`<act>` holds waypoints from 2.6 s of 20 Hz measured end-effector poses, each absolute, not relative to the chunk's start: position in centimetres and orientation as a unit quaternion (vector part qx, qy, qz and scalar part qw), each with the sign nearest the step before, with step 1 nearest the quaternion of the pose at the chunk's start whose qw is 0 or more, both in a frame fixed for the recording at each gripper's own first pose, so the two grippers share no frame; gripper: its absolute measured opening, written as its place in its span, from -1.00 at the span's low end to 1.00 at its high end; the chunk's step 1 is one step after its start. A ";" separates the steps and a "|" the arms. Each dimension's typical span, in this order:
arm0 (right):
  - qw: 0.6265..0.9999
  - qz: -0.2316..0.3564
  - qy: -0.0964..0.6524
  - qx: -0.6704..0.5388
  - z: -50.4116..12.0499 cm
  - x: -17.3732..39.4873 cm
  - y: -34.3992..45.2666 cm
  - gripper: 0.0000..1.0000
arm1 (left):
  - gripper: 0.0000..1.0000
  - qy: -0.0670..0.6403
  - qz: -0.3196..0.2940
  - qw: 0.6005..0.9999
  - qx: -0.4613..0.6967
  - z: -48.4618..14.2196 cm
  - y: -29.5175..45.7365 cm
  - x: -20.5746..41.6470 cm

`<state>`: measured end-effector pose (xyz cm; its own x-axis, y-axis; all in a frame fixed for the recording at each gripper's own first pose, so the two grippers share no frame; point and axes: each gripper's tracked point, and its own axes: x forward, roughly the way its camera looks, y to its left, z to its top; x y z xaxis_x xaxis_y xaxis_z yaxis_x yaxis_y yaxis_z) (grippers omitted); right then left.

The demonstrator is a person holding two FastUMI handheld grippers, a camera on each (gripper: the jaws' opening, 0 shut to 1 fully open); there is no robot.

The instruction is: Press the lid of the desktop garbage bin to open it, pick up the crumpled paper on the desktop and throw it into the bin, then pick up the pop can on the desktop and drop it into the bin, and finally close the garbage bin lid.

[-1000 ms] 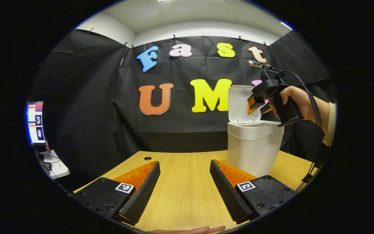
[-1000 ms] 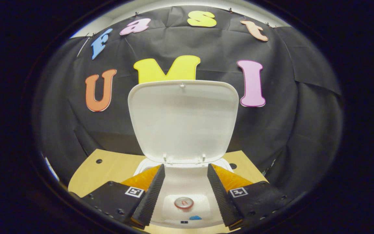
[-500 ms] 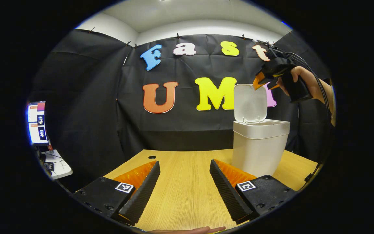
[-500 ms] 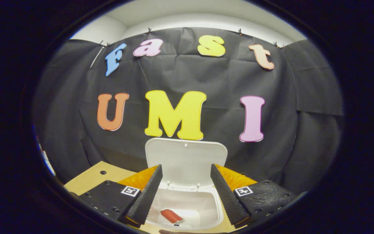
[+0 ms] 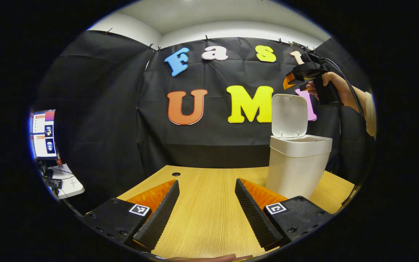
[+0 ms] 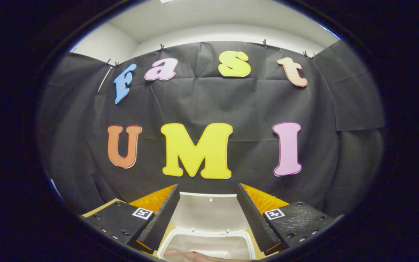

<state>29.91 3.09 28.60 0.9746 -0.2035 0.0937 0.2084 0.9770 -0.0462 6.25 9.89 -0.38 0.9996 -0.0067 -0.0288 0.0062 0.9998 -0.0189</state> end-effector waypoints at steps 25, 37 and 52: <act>0.992 -0.117 0.040 -0.010 19.6 28.9 1.9 0.92 | 0.98 0.027 0.011 1.000 -0.009 -1.7 11.3 7.3; 0.987 -0.109 0.122 0.009 11.0 25.1 0.9 0.95 | 0.99 0.033 0.000 0.999 0.006 -2.5 9.9 7.5; 0.987 -0.094 0.132 -0.022 8.0 21.3 1.4 1.00 | 0.98 0.021 0.001 0.999 0.030 -1.6 8.7 6.6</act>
<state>21.26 1.39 7.97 0.9474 -0.1909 -0.2568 0.1790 0.9814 -0.0689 6.60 8.67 -1.60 0.9991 0.0035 -0.0417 -0.0010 0.9982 0.0600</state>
